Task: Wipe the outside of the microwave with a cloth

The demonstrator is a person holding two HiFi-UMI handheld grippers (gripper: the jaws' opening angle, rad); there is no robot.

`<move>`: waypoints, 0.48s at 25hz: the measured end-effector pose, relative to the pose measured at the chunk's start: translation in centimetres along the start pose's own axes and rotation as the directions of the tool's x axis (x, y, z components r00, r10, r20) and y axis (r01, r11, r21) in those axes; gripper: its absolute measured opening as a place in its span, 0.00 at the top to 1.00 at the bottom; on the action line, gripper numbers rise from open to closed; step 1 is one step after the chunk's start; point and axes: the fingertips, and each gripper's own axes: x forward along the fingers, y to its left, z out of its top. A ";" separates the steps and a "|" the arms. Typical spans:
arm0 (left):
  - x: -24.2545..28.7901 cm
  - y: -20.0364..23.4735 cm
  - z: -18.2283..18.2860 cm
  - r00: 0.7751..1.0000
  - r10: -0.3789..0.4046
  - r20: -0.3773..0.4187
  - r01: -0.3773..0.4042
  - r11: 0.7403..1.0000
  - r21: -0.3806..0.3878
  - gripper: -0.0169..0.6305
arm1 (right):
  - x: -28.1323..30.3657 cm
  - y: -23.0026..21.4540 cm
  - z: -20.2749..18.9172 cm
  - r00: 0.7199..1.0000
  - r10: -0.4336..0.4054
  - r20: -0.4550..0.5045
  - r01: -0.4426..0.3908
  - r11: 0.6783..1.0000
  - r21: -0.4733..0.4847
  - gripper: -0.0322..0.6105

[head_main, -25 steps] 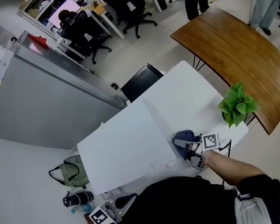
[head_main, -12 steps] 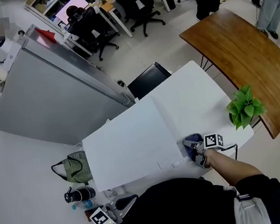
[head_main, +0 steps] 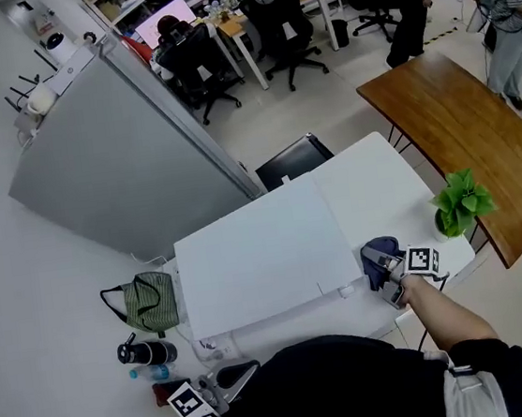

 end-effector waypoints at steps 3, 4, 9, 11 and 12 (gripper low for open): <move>-3.2 -1.5 -0.7 0.999 -0.014 0.036 0.014 1.000 0.021 0.97 | -1.3 4.8 -0.2 0.999 0.012 0.036 -0.007 0.990 -0.139 0.72; -4.5 -2.0 -1.2 0.999 -0.020 0.047 0.019 1.000 0.023 0.97 | -1.8 6.2 -0.4 0.999 0.000 0.053 0.010 0.983 -0.186 0.72; -12.2 -5.6 -4.7 0.994 -0.065 0.092 0.064 0.998 0.013 0.97 | -5.9 12.4 -3.0 0.979 -0.017 0.204 0.091 0.930 -0.356 0.73; -14.9 -7.5 -6.4 0.990 -0.096 0.106 0.097 0.995 0.000 0.97 | -8.1 15.4 -5.6 0.972 0.008 0.234 0.088 0.912 -0.401 0.73; -15.9 -8.4 -7.2 0.986 -0.115 0.117 0.117 0.993 -0.007 0.97 | -9.1 17.0 -7.2 0.972 0.030 0.235 0.071 0.910 -0.408 0.73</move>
